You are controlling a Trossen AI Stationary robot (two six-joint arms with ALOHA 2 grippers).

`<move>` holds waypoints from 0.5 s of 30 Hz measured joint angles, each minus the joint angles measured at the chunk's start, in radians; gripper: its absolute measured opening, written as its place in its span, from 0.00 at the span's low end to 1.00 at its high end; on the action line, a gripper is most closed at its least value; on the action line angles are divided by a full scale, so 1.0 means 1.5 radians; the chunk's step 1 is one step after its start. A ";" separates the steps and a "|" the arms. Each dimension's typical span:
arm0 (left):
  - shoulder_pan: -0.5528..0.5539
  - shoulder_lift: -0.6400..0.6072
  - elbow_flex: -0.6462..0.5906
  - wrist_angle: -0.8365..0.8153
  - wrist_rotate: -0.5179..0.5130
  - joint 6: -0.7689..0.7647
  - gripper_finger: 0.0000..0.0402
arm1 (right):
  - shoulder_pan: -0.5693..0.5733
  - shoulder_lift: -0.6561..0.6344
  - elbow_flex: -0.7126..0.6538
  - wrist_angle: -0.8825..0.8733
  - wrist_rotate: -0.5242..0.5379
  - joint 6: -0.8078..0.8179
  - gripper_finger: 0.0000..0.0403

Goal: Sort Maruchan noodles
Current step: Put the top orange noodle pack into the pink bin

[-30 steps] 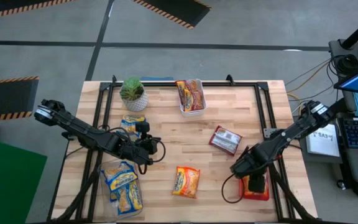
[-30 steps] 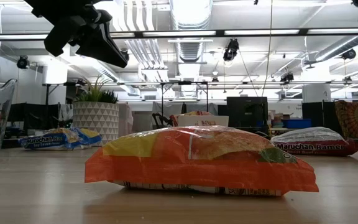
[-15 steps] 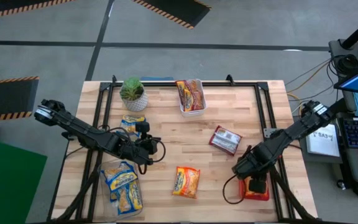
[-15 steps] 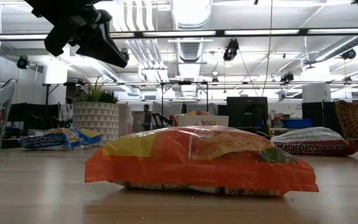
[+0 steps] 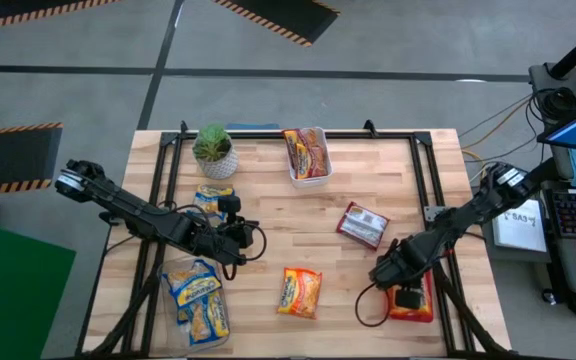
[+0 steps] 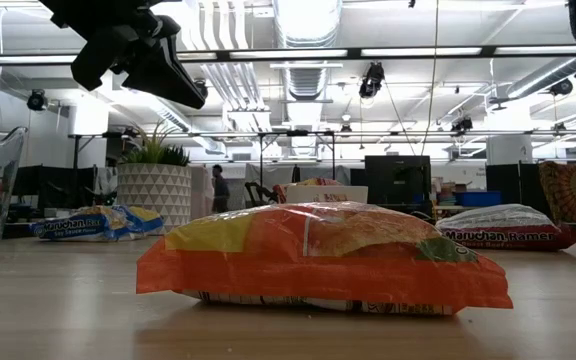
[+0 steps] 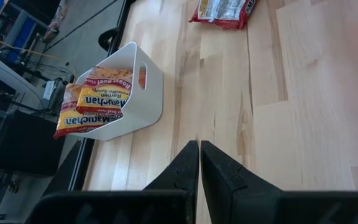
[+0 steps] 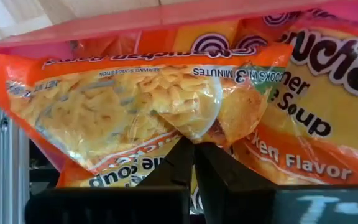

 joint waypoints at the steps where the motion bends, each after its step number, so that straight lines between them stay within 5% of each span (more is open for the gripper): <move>1: 0.000 0.000 0.000 0.000 0.000 0.000 0.00 | 0.000 -0.002 0.007 -0.011 -0.001 0.000 0.02; 8: 0.000 0.000 0.000 0.000 0.000 -0.001 0.00 | 0.002 -0.011 0.116 -0.119 -0.006 0.049 0.02; 15: 0.000 0.000 0.000 -0.006 0.000 -0.007 0.00 | 0.043 -0.005 0.124 -0.041 0.000 0.116 0.02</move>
